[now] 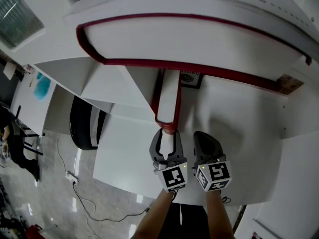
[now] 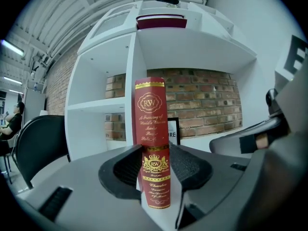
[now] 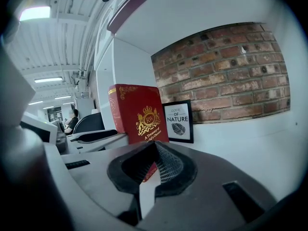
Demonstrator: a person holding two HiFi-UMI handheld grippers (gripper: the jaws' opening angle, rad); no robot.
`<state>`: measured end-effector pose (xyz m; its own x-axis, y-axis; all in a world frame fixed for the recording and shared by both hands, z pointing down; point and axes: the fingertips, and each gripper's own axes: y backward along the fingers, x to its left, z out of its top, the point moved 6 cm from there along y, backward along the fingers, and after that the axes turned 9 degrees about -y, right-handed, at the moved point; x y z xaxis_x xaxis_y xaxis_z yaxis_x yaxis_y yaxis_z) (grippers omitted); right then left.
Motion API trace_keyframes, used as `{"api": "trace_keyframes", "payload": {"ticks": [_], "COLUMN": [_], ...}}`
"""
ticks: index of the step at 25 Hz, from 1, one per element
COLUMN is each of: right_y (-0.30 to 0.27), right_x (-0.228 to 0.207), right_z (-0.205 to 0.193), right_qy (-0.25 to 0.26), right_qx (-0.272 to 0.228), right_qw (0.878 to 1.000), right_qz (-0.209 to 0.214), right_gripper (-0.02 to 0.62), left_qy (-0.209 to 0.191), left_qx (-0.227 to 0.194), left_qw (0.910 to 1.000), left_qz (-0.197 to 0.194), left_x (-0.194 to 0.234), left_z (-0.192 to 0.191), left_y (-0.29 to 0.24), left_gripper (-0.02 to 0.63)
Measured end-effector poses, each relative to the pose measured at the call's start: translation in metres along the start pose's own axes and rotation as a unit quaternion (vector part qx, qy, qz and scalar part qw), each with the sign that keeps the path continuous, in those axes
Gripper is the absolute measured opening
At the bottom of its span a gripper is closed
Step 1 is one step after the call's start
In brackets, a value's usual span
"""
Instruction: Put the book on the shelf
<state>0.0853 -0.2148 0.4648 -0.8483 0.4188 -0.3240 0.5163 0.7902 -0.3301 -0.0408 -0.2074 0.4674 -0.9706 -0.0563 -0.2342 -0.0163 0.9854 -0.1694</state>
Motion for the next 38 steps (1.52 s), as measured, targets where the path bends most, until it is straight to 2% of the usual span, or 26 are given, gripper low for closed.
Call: {"api": "trace_keyframes", "payload": {"ticks": [25, 38], "right_y": [-0.003, 0.0], "right_x": [-0.008, -0.008], "right_z": [-0.004, 0.001], "right_qy": [-0.009, -0.004], "right_qx": [0.008, -0.007], "right_qw": [1.0, 1.0], "right_qz": [-0.008, -0.02], "right_gripper": [0.015, 0.015], "left_qy": [0.002, 0.006], "left_qx": [0.001, 0.005], "left_qw": [1.0, 0.9999], "left_qz": [0.005, 0.007], "left_x": [0.003, 0.004], "left_z": [0.006, 0.005], "left_y": [-0.038, -0.044], "left_gripper": [0.187, 0.183]}}
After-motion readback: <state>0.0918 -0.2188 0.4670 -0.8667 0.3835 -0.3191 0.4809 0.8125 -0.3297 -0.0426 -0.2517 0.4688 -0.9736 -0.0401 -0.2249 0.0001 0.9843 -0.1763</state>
